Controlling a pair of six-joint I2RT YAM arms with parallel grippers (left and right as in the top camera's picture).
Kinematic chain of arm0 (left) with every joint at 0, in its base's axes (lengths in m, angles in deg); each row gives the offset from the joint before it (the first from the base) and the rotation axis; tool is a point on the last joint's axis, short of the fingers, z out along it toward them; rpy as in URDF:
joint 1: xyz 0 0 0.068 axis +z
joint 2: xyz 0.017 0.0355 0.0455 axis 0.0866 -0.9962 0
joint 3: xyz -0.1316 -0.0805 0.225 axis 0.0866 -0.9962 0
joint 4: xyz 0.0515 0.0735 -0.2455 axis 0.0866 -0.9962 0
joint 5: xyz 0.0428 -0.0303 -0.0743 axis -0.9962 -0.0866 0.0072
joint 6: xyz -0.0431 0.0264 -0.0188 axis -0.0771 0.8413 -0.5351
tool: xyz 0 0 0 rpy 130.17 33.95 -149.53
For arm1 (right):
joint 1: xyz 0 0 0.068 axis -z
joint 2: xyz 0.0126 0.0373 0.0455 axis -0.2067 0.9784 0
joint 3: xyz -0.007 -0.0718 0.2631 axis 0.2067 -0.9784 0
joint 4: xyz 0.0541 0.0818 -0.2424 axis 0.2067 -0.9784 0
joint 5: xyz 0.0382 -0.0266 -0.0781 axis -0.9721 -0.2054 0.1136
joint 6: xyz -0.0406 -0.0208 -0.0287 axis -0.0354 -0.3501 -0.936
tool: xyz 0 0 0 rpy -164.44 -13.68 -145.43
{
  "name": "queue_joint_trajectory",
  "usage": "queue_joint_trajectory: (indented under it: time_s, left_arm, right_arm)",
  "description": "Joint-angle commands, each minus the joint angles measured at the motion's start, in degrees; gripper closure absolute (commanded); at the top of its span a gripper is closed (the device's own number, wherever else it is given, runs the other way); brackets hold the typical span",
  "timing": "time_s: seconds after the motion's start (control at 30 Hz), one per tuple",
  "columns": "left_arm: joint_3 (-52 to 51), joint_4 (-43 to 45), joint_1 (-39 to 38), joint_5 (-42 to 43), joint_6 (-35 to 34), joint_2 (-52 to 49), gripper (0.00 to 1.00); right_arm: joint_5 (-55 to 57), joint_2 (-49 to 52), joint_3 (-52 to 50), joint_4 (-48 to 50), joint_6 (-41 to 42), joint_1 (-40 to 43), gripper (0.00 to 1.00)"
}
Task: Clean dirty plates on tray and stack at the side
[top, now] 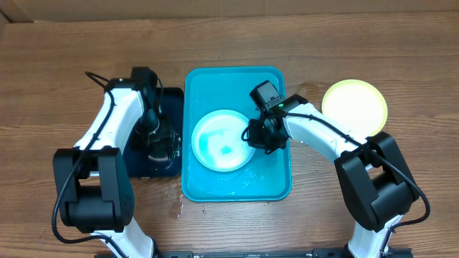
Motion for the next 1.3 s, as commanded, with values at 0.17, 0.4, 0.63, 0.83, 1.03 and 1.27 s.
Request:
queue_joint_trajectory:
  time_s: [0.17,0.4,0.63,0.83,1.03,1.27]
  left_arm:
    - [13.09,-3.10,0.66,6.86,-2.36,12.13,0.36]
    - [17.07,-3.08,0.68,1.51,-6.58,31.12,0.31]
    - [17.05,-5.70,0.68,-7.65,-7.69,44.59,0.00]
    - [17.05,-9.57,0.66,-10.14,-7.69,46.97,0.00]
    - [16.81,-10.82,0.66,-10.12,-7.69,45.07,0.00]
    - [16.81,-10.82,0.66,-9.49,-7.67,40.11,0.00]
  right_arm:
    - [0.15,-0.15,-0.37,1.60,0.04,-0.33,0.74]
    - [2.56,-0.15,-0.37,2.84,0.07,-0.33,0.73]
    - [4.26,-0.15,-0.37,3.10,0.09,-0.33,0.74]
    - [4.26,-0.15,-0.37,3.28,0.26,-0.35,0.74]
    - [4.28,-0.15,-0.37,3.37,0.26,-0.57,0.74]
    - [5.73,-0.13,-0.37,3.67,0.26,-2.56,0.74]
